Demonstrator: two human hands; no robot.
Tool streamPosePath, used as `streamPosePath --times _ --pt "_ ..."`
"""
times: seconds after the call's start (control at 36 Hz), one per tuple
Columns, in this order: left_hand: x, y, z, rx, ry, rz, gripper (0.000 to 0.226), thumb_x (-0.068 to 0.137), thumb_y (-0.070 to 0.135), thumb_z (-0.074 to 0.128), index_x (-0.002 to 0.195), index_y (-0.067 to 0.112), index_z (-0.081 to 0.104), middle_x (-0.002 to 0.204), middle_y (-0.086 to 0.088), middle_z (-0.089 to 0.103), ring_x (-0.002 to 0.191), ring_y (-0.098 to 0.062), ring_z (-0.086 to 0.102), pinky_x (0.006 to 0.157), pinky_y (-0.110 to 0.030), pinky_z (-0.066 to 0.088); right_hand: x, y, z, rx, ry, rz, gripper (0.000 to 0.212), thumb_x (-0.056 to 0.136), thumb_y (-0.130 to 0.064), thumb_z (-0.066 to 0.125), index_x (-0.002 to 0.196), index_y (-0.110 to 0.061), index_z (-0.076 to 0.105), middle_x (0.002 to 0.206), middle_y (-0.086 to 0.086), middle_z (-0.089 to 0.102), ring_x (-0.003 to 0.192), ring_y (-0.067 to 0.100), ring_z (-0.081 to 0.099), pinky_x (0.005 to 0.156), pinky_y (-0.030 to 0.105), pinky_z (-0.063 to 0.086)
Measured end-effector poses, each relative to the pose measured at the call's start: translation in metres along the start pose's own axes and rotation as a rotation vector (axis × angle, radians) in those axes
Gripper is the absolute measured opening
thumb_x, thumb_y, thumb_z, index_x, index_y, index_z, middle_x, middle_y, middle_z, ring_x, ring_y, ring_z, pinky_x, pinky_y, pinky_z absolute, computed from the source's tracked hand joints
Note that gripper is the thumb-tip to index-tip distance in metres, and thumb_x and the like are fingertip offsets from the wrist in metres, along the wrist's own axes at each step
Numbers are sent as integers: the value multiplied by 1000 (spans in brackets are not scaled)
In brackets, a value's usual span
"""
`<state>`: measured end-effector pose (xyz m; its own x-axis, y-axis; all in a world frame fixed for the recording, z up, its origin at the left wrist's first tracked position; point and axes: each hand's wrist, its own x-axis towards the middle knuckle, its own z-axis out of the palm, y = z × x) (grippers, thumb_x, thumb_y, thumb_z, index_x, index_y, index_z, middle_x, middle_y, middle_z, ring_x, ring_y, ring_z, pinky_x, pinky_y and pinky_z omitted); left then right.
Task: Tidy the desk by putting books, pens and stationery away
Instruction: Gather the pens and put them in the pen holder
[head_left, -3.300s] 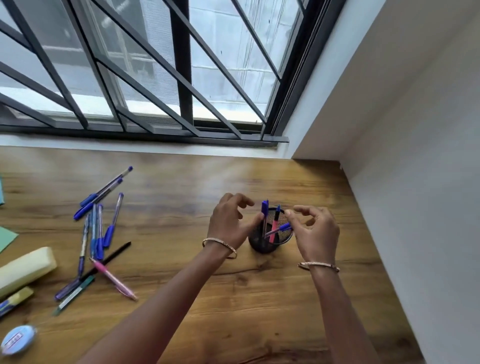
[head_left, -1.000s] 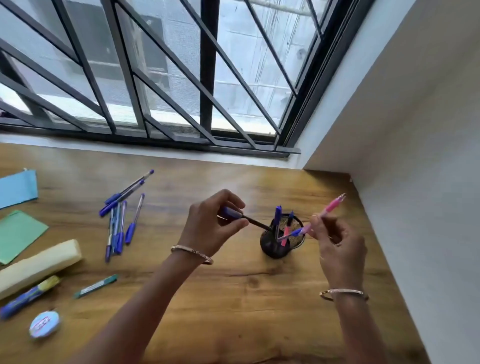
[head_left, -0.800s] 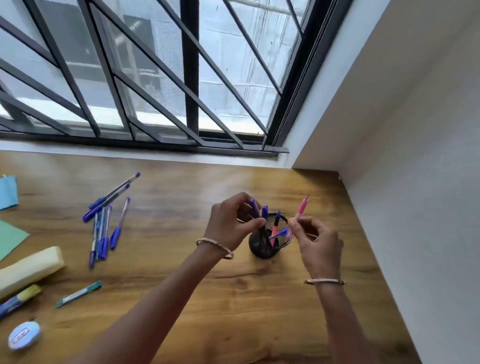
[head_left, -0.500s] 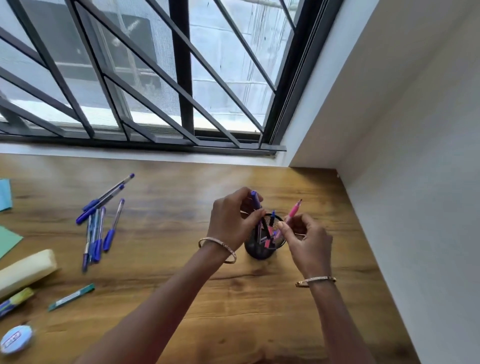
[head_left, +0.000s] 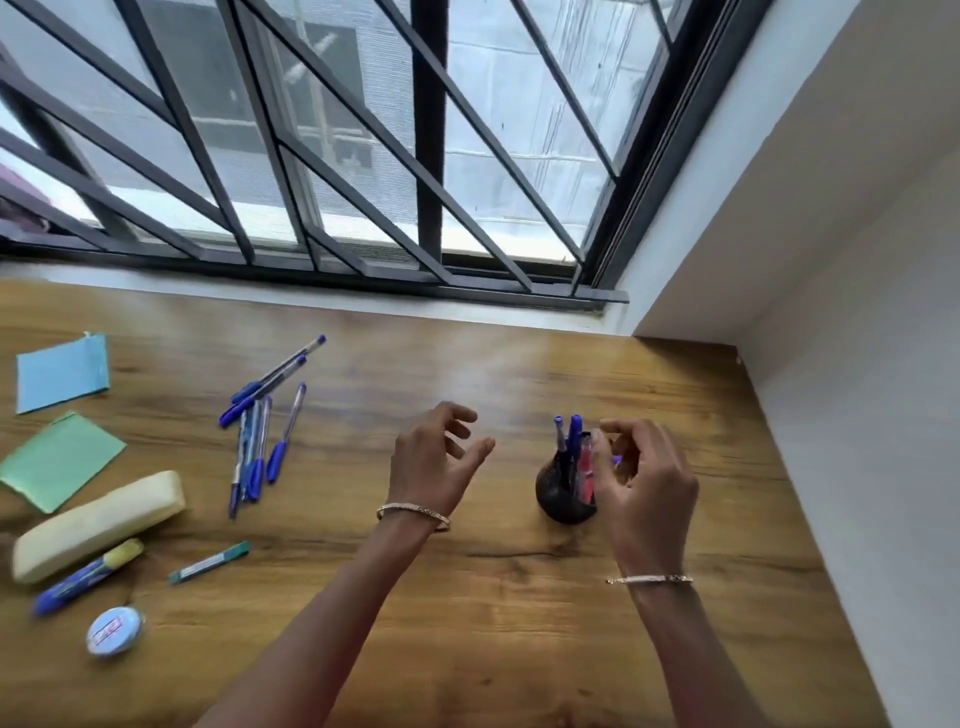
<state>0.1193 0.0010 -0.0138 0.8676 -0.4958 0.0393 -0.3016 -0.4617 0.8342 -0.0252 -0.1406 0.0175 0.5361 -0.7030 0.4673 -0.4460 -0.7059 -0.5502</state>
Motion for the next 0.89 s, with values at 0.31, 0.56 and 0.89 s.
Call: streamPosePath --times 0.31,0.56,0.89 --pt "1 -100 -109 298 310 -461 10 85 26 65 92 24 72 91 -1 73 86 -25 68 69 -28 45 -24 -83 116 187 -507 -258 7 85 -21 65 91 -24 67 82 -9 61 78 11 57 70 31 50" --pt "19 -142 -149 434 189 -547 21 79 42 70 90 24 70 98 -6 70 94 -31 65 77 -36 52 -9 -152 221 52 -761 -557 40 82 -10 61 121 -22 63 111 3 64 103 27 57 85 41 52" --pt "23 -154 -151 537 145 -556 27 75 45 74 90 23 70 103 -3 62 96 -26 62 75 -34 50 -17 -181 266 -198 -871 -762 29 90 -18 52 116 -24 65 129 1 58 119 29 49 84 41 44"
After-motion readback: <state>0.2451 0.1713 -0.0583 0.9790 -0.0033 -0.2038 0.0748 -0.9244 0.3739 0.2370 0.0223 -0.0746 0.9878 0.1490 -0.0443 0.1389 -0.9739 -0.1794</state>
